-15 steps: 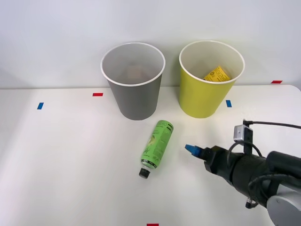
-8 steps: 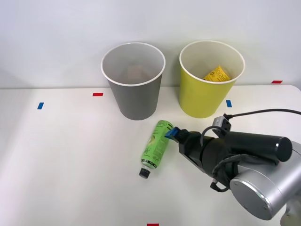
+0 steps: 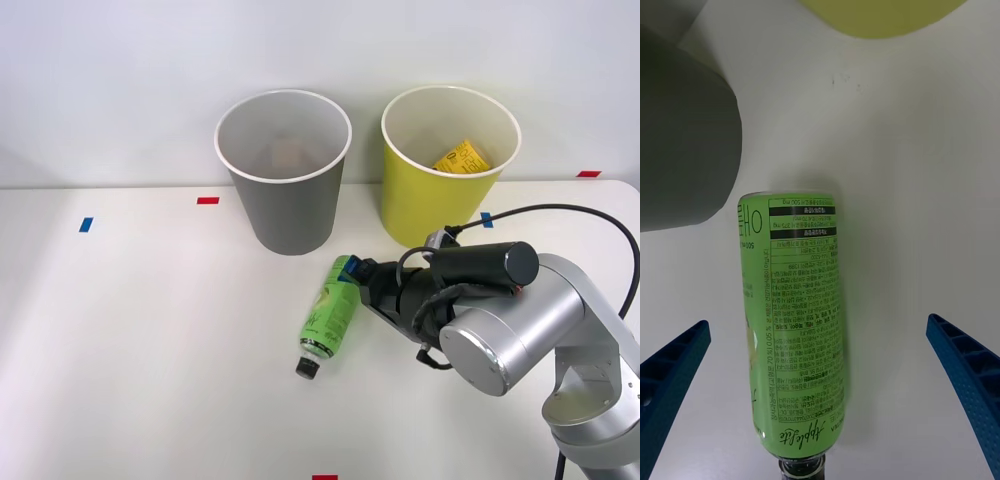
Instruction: Put cans in the gray bin, plastic bottles in the light green bin
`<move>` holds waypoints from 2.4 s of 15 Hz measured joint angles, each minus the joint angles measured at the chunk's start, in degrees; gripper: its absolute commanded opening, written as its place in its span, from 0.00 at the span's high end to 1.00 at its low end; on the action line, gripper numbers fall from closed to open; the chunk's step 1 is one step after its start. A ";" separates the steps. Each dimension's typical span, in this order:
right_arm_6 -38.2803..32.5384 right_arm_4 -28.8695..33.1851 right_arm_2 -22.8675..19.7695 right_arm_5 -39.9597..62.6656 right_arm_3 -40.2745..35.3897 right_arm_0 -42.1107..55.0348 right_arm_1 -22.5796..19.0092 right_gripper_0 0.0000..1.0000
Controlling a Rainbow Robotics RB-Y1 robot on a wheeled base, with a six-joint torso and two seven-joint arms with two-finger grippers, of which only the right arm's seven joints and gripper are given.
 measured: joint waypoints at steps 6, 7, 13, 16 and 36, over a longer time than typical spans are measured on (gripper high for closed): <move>1.26 6.25 -0.03 -0.06 9.11 -4.01 7.41 0.00; 1.39 7.95 -0.01 -0.07 11.05 -5.08 8.92 0.00; 1.29 11.16 0.00 0.04 13.99 -6.54 11.56 0.00; 1.76 15.28 -0.08 0.23 16.60 -6.41 14.20 0.00; 6.62 22.75 -1.36 -4.62 23.89 -6.41 19.10 1.00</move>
